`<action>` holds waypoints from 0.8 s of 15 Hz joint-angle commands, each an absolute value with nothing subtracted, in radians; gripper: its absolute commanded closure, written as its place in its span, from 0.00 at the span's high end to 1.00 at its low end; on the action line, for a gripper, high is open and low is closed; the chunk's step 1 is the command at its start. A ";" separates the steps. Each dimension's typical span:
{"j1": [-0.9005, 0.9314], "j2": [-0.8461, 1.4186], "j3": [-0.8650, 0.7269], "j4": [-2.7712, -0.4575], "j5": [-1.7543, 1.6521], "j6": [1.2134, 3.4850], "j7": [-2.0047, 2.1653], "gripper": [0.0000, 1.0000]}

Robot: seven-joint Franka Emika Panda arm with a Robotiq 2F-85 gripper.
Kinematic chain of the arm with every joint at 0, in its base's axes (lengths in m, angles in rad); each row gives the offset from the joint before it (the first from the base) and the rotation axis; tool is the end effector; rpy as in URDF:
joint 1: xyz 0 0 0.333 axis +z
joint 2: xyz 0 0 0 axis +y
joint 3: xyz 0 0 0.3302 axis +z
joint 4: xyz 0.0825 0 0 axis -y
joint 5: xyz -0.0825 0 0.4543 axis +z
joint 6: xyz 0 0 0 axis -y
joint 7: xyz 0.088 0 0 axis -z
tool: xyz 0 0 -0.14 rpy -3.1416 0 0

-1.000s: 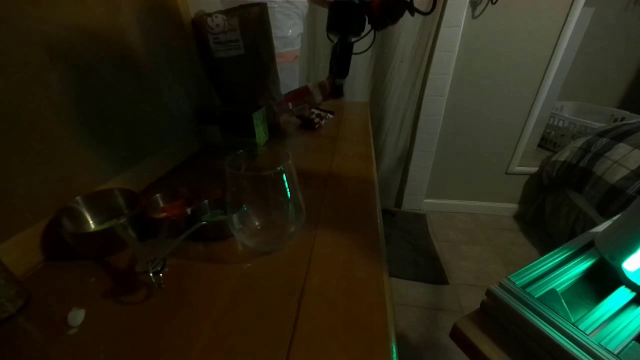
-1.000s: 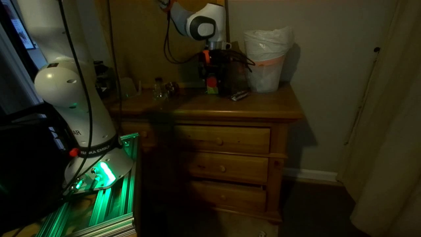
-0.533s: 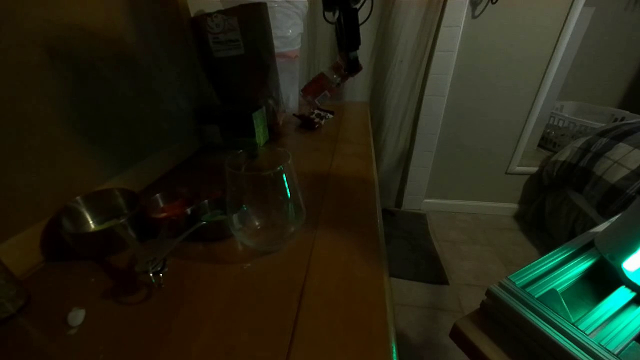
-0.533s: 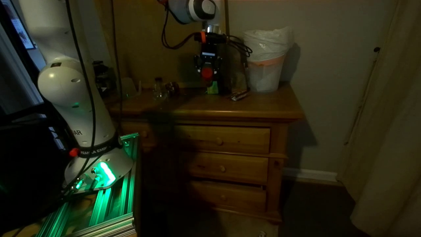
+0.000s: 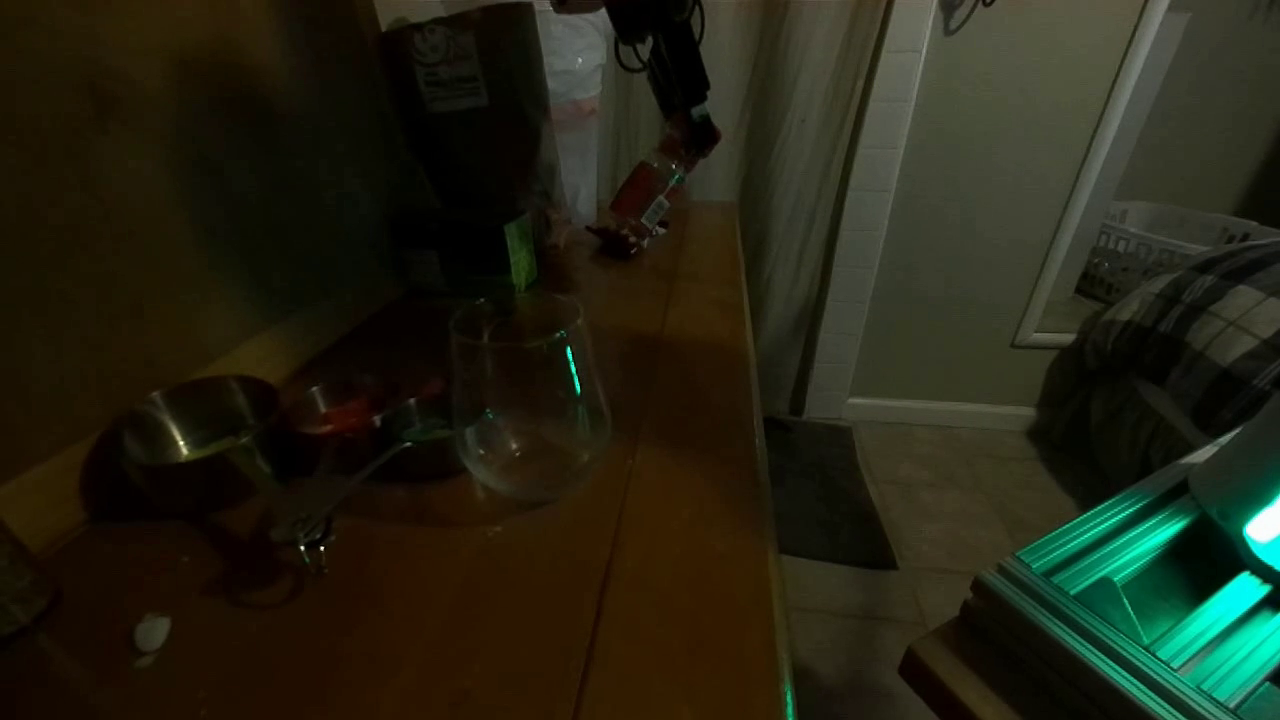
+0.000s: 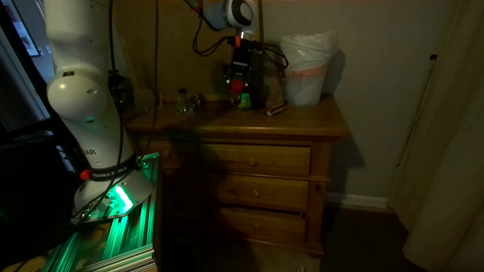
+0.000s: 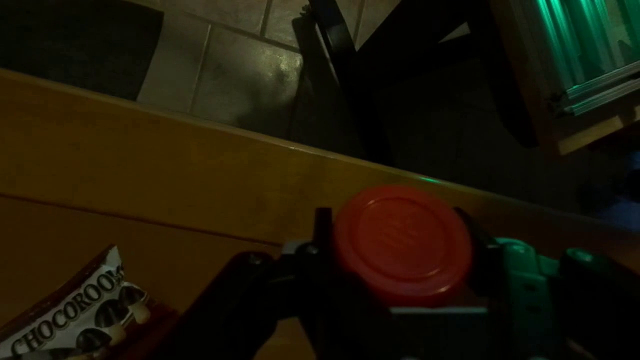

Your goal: Put the bottle upright

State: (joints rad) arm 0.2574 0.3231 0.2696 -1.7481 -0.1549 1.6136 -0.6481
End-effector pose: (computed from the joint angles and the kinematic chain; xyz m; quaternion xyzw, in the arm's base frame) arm 0.5665 0.2970 0.3166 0.7984 0.5596 -0.2215 0.0186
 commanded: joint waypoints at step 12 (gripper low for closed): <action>0.380 0.480 0.321 -1.582 -0.344 1.307 -0.657 0.33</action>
State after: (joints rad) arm 0.3274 0.3558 0.3118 -1.7049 -0.2605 1.3935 -0.6957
